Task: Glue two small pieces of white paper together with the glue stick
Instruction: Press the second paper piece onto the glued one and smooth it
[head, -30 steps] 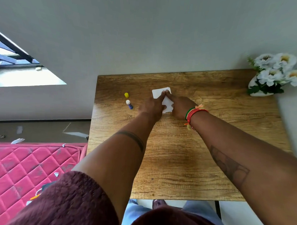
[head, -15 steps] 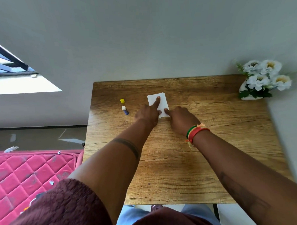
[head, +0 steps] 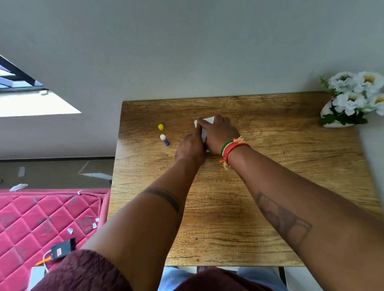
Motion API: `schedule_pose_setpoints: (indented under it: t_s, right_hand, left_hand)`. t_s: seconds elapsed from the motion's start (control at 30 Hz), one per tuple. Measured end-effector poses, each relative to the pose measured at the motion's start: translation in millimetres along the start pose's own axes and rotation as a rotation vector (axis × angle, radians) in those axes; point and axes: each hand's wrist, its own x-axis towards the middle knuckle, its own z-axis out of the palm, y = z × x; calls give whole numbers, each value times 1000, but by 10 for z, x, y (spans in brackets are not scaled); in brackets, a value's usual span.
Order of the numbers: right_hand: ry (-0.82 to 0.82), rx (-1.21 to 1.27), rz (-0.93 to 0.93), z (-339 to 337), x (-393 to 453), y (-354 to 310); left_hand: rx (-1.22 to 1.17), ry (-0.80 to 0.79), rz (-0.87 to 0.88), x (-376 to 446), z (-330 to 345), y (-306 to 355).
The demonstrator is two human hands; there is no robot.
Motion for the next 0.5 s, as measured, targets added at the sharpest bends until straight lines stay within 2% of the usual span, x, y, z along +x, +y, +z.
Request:
schedule_pose_setpoints:
  t_s: [0.13, 0.23, 0.33, 0.5]
  right_hand:
    - [98, 3, 11, 140, -37, 74]
    - [110, -5, 21, 149, -38, 81]
    - [106, 80, 90, 156, -64, 137]
    - [122, 114, 137, 231, -145, 280]
  left_hand:
    - [8, -10, -1, -6, -29, 10]
    - [52, -46, 1, 17, -45, 32]
    - [12, -90, -74, 73, -92, 80]
    - [6, -90, -111, 110, -107, 138]
